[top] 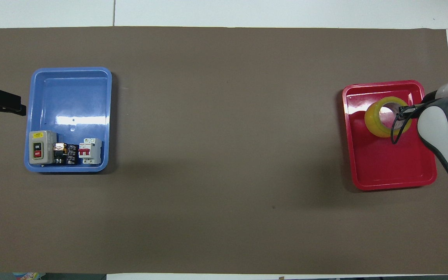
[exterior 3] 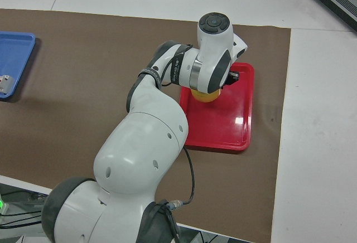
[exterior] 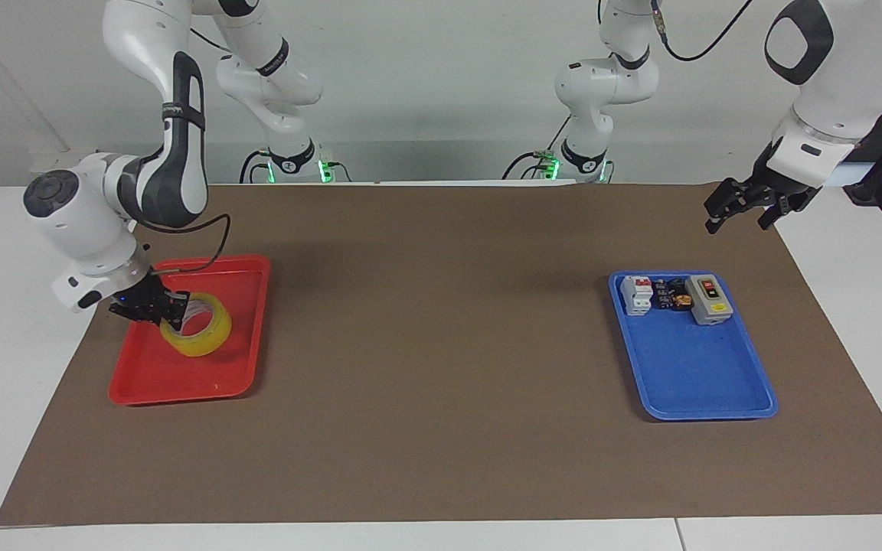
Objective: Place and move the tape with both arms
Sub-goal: 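Carry the tape with the right gripper and lower it into the red tray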
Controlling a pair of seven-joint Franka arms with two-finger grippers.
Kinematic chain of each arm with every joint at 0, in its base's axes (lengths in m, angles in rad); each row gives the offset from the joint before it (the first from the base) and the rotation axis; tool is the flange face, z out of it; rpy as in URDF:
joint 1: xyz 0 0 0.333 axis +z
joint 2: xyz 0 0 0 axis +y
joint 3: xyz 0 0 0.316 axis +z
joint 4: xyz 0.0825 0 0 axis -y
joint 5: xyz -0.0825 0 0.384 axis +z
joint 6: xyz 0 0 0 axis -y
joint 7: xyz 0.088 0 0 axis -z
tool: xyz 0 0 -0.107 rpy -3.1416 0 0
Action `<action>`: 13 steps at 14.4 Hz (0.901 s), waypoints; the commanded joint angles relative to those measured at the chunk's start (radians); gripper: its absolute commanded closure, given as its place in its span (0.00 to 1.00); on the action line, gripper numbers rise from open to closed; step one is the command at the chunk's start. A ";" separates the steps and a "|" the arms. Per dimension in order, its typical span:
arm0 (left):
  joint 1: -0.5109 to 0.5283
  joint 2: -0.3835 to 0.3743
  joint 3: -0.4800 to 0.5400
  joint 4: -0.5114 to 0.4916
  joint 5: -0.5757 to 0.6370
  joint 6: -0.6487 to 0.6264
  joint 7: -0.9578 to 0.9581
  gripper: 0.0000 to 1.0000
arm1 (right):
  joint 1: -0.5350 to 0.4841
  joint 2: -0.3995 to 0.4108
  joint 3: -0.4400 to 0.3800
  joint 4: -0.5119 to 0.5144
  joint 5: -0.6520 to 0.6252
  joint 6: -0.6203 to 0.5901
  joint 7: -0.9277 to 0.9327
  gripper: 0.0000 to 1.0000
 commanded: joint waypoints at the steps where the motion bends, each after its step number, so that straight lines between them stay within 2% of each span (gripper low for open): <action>1: 0.003 -0.030 0.000 -0.038 -0.011 0.024 0.008 0.00 | -0.037 0.006 0.015 -0.028 -0.011 0.035 -0.032 1.00; 5: 0.004 -0.030 0.000 -0.038 -0.011 0.024 0.008 0.00 | -0.058 0.000 0.015 -0.103 -0.011 0.086 -0.078 1.00; 9: 0.004 -0.030 0.000 -0.038 -0.011 0.024 0.008 0.00 | -0.077 0.004 0.015 -0.110 -0.011 0.104 -0.088 1.00; 10: 0.004 -0.030 0.000 -0.038 -0.011 0.024 0.008 0.00 | -0.075 0.004 0.015 -0.110 -0.011 0.100 -0.088 0.91; 11: 0.004 -0.031 0.000 -0.038 -0.011 0.024 0.008 0.00 | -0.074 0.004 0.015 -0.106 -0.011 0.095 -0.086 0.48; 12: 0.004 -0.030 0.000 -0.038 -0.011 0.024 0.008 0.00 | -0.074 0.004 0.015 -0.100 -0.011 0.089 -0.083 0.14; 13: 0.004 -0.030 0.000 -0.038 -0.011 0.022 0.008 0.00 | -0.069 -0.003 0.015 -0.093 -0.011 0.083 -0.081 0.00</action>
